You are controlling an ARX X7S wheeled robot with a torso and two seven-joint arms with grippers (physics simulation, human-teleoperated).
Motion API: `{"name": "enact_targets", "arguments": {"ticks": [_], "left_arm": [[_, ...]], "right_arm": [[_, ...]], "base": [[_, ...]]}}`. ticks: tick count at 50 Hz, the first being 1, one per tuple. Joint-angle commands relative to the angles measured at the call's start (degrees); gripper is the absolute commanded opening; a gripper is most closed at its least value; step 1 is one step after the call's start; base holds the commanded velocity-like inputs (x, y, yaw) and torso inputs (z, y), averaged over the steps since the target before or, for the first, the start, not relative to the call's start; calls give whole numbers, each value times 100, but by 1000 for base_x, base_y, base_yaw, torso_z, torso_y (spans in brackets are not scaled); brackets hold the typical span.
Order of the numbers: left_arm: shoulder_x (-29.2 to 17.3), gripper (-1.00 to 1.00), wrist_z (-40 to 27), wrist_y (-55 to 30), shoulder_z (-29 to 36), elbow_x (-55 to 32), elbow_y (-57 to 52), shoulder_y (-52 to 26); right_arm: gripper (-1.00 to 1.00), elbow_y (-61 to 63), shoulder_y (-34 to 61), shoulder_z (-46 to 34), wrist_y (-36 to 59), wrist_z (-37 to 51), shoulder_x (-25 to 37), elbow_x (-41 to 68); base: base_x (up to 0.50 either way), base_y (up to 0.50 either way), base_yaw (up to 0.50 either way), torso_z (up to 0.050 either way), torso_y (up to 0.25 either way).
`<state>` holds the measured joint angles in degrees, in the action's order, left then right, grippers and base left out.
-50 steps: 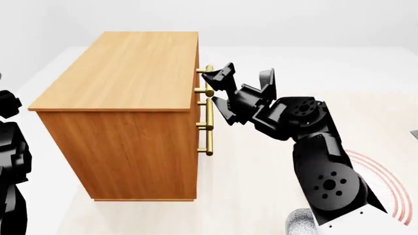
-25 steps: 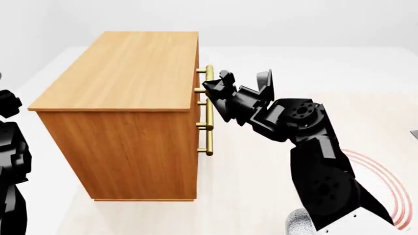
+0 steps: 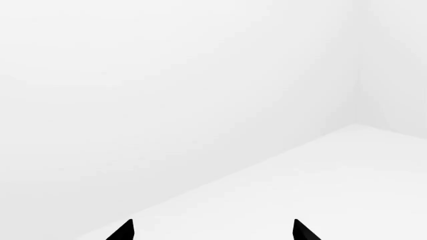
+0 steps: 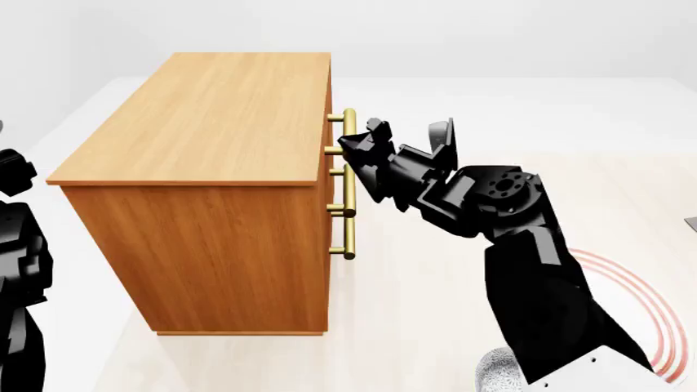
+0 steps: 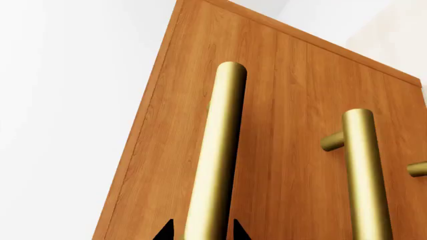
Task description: Open the top drawer of the cabinet and put the bowl in it.
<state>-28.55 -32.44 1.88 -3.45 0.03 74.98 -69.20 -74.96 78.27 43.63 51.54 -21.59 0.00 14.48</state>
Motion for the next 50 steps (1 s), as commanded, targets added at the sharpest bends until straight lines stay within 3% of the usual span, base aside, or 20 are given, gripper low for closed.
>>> {"name": "enact_targets", "arguments": {"ticks": [1, 11, 50], "left_arm": [[15, 100, -19, -26, 16, 5, 0, -27], [3, 100, -5, -31, 6, -6, 0, -15], [6, 100, -45, -27, 23, -1, 0, 5]], "right_arm": [[-100, -3, 183, 505, -25, -280, 9, -1010], [-100, -3, 292, 873, -14, -382, 131, -1412], [-100, -3, 385, 1085, -86, -567, 552, -1438]], "base": [[0, 0, 0, 0, 0], [1, 0, 0, 0, 0], [4, 0, 0, 0, 0]]}}
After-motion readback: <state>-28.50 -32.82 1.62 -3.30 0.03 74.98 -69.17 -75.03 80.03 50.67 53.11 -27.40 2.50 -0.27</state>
